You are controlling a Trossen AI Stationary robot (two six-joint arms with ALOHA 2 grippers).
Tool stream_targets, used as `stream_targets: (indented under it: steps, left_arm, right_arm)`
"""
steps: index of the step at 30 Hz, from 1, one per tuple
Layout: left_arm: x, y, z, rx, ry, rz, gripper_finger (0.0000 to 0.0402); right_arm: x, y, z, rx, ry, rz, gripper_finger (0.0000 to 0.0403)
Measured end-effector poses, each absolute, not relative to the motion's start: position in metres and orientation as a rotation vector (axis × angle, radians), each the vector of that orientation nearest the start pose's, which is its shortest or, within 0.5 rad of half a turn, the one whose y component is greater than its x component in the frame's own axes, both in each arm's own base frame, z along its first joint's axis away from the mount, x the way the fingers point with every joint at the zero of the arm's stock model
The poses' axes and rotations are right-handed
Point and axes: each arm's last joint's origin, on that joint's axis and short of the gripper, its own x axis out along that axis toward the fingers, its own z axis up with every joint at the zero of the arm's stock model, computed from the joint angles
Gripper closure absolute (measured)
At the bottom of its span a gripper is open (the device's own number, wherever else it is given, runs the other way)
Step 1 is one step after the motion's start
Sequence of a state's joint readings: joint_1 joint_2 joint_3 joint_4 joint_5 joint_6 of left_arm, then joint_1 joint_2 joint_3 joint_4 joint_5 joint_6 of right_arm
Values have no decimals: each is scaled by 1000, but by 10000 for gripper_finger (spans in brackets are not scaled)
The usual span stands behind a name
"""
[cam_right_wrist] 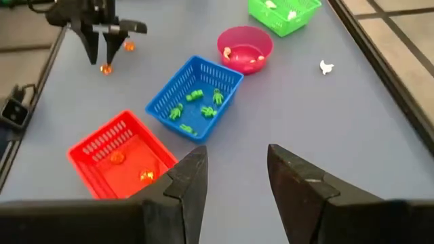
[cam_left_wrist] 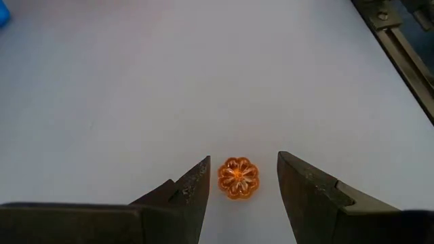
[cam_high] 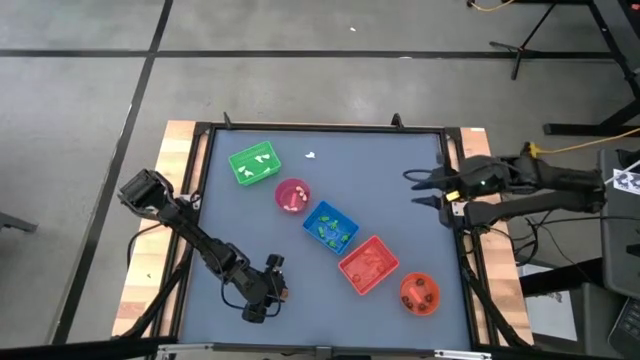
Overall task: Sort Halloween decoration
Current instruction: Put the orange pumpkin toy into the orange bin
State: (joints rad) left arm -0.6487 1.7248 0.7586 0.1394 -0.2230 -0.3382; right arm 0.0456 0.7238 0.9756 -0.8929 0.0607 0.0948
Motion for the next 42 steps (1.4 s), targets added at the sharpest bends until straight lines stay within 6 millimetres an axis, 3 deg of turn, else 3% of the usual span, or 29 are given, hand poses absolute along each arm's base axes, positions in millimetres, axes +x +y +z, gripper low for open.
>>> stream_targets:
  steps: [8, 14, 26, 42]
  left_arm:
    - [255, -184, 124, 35, 810, -263, 246]
    - [258, -188, 108, 34, 842, -288, 246]
    - [258, -188, 103, 45, 854, -278, 247]
    - [258, -187, 102, 55, 856, -256, 301]
  right_arm:
    - [108, 3, 281, 143, 581, -67, 249]
    - [102, 3, 256, 220, 613, -96, 249]
    - [105, 3, 255, 243, 590, -99, 249]
    - [105, 3, 255, 242, 589, -99, 249]
